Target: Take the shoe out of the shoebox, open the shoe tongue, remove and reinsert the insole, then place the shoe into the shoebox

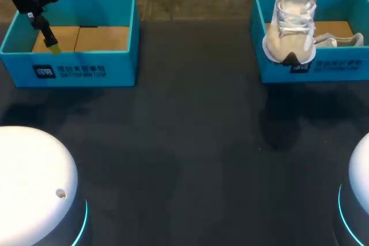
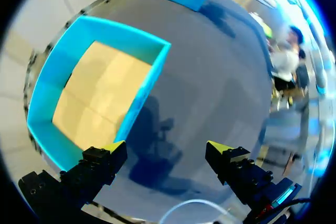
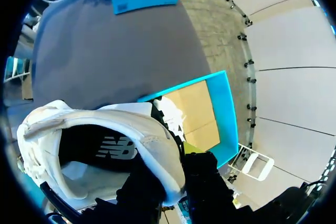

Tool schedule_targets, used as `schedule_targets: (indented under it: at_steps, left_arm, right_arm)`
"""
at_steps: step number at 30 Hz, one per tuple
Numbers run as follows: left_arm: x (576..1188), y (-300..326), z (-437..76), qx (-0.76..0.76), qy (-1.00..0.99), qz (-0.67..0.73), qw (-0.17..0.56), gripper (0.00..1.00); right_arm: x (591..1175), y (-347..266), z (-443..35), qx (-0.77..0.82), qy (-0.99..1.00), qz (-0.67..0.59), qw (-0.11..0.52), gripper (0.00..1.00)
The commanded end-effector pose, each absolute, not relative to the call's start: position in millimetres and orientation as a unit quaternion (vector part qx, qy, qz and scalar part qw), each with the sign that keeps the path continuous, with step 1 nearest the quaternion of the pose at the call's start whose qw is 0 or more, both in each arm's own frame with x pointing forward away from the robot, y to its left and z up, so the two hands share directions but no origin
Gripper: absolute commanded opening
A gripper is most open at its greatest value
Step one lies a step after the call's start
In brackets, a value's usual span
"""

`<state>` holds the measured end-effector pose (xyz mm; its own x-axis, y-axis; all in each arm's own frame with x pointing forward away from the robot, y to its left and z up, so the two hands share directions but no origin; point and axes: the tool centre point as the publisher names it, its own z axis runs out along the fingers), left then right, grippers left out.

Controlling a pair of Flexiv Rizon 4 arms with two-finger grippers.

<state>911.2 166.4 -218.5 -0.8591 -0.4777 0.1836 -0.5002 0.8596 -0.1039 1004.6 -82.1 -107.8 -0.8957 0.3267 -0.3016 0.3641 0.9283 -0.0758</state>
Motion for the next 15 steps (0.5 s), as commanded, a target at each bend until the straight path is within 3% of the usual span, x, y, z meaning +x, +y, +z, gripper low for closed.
schedule_targets:
  at_steps: [1,10,15]
  left_arm:
    - [908,161,-222,0.585,-0.809,0.008,0.048,1.0]
    - [929,182,-224,0.75,-0.652,-0.011,0.108,1.0]
    - [933,198,-222,0.812,-0.577,-0.028,0.078,1.0]
  right_arm:
    - [1007,-81,-106,0.178,0.972,-0.066,0.14,0.0]
    - [1062,-135,-96,0.22,0.956,-0.1,0.167,0.0]
    - [1095,-167,-91,0.222,0.954,-0.08,0.183,0.0]
